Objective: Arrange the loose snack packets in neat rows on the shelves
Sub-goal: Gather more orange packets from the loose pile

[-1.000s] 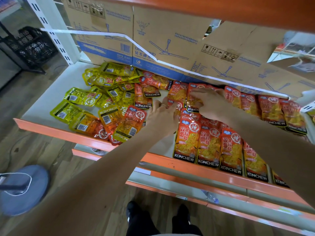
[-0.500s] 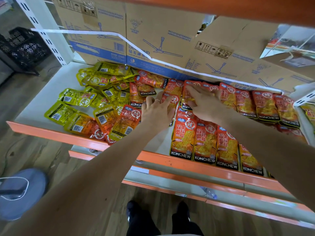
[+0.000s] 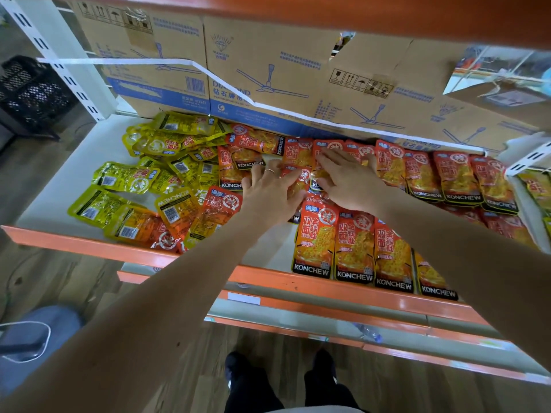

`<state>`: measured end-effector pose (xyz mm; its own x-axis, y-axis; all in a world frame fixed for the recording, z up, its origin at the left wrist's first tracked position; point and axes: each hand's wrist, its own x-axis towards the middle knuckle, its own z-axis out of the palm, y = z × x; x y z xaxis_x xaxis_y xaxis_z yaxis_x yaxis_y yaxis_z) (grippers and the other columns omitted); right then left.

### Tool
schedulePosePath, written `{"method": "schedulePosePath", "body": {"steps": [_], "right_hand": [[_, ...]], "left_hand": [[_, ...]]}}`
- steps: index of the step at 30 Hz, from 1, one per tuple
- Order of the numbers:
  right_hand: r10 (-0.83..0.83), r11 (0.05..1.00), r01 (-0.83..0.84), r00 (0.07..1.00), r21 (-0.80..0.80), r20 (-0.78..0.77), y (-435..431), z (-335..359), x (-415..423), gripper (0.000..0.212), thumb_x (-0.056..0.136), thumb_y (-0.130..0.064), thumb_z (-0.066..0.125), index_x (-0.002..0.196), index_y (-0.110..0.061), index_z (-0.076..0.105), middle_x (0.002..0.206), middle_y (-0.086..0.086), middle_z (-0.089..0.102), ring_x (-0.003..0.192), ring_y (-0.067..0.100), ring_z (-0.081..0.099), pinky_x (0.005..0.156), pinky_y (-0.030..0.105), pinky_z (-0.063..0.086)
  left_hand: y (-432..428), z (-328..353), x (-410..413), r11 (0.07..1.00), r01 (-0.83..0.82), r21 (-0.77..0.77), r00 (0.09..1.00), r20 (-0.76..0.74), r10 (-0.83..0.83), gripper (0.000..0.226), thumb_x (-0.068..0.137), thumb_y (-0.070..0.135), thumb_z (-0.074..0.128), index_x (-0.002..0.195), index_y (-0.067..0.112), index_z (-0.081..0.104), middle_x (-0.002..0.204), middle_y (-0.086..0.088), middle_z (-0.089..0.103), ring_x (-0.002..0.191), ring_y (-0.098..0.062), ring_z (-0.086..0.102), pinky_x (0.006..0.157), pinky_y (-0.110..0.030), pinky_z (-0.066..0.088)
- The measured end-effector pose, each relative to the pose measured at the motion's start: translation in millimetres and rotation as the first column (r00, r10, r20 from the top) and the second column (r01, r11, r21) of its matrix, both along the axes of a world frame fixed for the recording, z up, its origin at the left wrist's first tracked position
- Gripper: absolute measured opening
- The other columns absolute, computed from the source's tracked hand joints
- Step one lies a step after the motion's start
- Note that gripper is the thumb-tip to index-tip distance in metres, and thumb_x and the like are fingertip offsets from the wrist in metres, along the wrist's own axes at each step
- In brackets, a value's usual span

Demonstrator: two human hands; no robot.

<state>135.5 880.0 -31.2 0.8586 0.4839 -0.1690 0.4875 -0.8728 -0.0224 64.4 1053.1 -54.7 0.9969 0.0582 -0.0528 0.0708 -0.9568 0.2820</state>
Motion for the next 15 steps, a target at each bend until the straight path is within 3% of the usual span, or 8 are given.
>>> {"method": "schedulePosePath", "body": {"steps": [4, 15], "right_hand": [[0.003, 1.0, -0.002, 1.0, -0.004, 0.02, -1.6, -0.5, -2.2, 0.057, 0.105, -0.044, 0.03, 0.158, -0.027, 0.015, 0.167, -0.006, 0.007, 0.152, 0.015, 0.007, 0.116, 0.06, 0.004], [-0.018, 1.0, 0.019, 0.999, -0.011, 0.026, 1.3, -1.9, -4.6, 0.058, 0.105, -0.044, 0.031, 0.158, -0.027, 0.015, 0.167, -0.006, 0.007, 0.152, 0.016, 0.008, 0.116, 0.061, 0.005]], "left_hand": [[-3.7, -4.5, -1.5, 0.996, -0.079, -0.03, 0.996, 0.048, 0.08, 0.049, 0.101, 0.053, 0.042, 0.148, 0.039, 0.038, 0.157, -0.008, 0.029, 0.139, -0.035, 0.026, 0.112, -0.052, 0.024], [-8.8, -8.4, -3.2, 0.994, -0.106, -0.004, 0.992, 0.069, 0.106, 0.051, 0.101, 0.057, 0.038, 0.149, 0.038, 0.037, 0.157, -0.002, 0.032, 0.138, -0.034, 0.028, 0.109, -0.053, 0.027]]}}
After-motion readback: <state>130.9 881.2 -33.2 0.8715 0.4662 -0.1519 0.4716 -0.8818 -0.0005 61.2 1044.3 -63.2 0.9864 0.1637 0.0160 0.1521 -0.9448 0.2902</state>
